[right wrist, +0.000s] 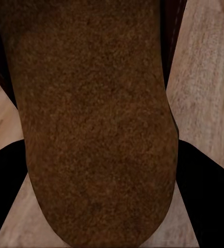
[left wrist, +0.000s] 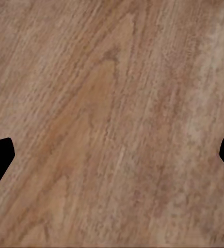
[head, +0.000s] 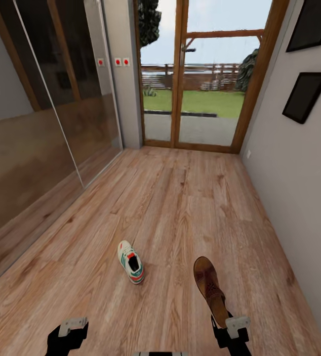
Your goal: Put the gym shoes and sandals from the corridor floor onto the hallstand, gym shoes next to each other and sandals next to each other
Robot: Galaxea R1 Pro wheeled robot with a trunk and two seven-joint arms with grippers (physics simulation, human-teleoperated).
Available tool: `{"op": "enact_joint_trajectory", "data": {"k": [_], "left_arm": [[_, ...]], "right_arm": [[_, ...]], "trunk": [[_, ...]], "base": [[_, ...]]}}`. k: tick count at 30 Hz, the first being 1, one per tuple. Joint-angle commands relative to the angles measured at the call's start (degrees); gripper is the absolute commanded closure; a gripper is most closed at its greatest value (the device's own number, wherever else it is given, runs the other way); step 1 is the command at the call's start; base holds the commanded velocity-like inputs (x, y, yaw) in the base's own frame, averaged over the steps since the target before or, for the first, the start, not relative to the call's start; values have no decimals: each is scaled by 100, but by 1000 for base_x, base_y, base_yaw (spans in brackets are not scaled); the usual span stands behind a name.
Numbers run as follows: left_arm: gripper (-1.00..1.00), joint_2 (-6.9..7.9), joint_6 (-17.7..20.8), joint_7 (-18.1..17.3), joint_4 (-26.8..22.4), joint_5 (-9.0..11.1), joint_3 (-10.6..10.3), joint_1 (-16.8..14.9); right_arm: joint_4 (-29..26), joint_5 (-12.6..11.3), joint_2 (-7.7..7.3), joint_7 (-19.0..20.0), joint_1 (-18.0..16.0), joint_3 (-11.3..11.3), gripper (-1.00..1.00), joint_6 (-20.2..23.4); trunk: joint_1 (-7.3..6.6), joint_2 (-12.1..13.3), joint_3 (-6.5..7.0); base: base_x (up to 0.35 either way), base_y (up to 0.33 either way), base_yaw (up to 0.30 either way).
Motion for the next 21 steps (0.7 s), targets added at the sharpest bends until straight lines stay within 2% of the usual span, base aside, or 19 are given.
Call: {"op": "enact_joint_trajectory", "data": {"k": [1,15,21], "left_arm": [[-100,-7,-25,-15,8,-56,48,-4],[-100,-40,-25,11,25,-63,59,-4],[-100,-44,-25,18,26,-64,65,-4]], "right_arm": [[5,62,5,-28,-4,-29,100,-19],[-3,54,17,-28,-4,-32,100,-20],[-29,-43,20,-28,-4,-36,100,-14]], "trunk": [[-3,0,24],[-40,19,413],[-55,27,572]], "base": [[0,0,-163],[0,0,-191],[0,0,-154]]}}
